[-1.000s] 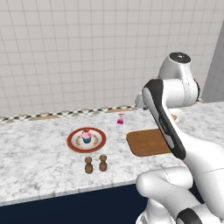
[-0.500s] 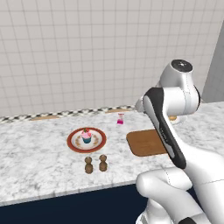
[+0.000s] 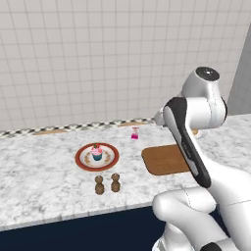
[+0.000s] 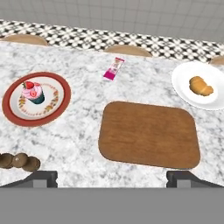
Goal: From the different types of pastries on the counter, select a croissant and place it on the cutting board. Then retrieve a jar of jam from the cabinet and place it alongside the croissant on the cutting board.
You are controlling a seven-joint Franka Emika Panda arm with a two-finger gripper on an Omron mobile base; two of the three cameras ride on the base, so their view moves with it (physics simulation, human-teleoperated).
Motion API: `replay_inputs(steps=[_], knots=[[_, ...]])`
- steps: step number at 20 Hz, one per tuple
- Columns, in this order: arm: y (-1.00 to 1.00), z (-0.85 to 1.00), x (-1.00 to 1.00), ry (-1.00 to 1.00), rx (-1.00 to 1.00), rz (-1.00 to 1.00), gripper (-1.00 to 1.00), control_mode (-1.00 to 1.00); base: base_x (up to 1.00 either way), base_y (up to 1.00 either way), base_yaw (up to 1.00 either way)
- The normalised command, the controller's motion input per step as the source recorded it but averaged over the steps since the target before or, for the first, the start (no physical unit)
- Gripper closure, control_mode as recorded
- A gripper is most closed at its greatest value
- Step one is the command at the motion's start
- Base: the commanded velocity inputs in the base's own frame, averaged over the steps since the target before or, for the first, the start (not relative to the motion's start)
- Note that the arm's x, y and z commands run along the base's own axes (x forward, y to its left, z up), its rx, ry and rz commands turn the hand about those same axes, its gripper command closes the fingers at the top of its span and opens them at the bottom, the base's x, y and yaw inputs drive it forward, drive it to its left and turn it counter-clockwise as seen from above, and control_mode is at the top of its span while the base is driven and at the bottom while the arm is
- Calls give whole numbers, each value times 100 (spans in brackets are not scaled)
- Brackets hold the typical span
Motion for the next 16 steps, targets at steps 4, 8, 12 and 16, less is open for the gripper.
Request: replay_inputs(steps=[4, 8, 12, 16], knots=[[-73, 0, 6, 0, 3, 19, -100, -100, 0, 0, 0], [-56, 0, 31, -2, 0, 15, -100, -100, 0, 0, 0], [-37, 12, 65, -2, -5, 11, -100, -100, 0, 0, 0], [-46, 16, 59, -3, -13, 7, -100, -100, 0, 0, 0]])
